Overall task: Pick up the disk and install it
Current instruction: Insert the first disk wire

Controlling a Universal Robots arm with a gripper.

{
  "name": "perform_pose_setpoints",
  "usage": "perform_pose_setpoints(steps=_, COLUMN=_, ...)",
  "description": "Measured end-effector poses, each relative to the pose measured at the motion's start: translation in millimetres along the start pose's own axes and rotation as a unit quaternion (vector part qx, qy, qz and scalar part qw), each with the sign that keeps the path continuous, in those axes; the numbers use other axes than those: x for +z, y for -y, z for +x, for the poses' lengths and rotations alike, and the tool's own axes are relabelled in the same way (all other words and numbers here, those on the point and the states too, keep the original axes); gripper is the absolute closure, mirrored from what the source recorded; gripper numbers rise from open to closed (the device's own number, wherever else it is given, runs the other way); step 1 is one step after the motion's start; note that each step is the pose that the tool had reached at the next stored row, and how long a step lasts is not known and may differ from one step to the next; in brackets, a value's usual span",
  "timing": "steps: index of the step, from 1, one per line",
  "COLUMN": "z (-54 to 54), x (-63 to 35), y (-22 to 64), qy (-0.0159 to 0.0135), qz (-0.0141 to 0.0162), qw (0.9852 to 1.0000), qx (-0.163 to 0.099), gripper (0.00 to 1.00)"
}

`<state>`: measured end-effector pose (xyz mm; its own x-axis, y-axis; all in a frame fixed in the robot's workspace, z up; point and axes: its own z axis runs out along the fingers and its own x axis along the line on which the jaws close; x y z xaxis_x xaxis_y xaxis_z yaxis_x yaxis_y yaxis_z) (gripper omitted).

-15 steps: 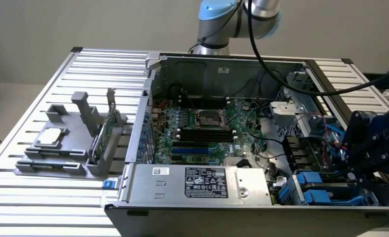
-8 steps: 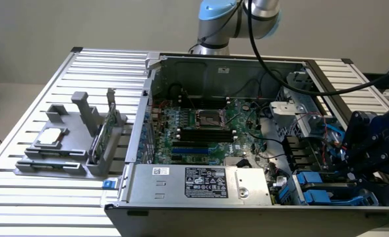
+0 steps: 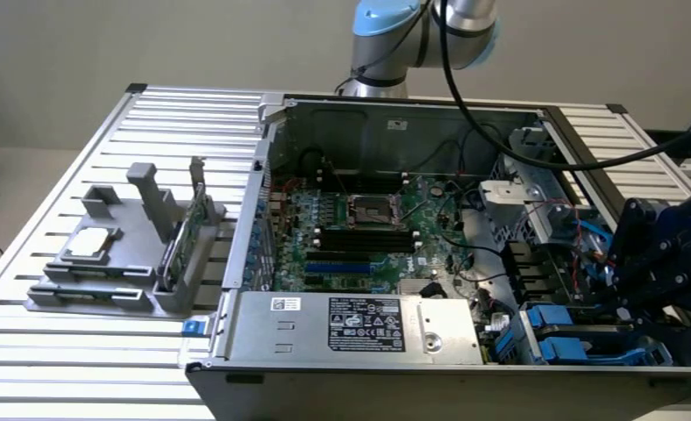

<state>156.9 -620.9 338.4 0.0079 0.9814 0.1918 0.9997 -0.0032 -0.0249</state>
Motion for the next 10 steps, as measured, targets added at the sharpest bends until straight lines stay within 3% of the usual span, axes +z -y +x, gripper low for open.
perform_pose_setpoints(steps=10, z=-0.3, x=1.5, y=1.6, qy=0.0003, qz=-0.0031, qw=1.0, qx=0.001, gripper=0.84)
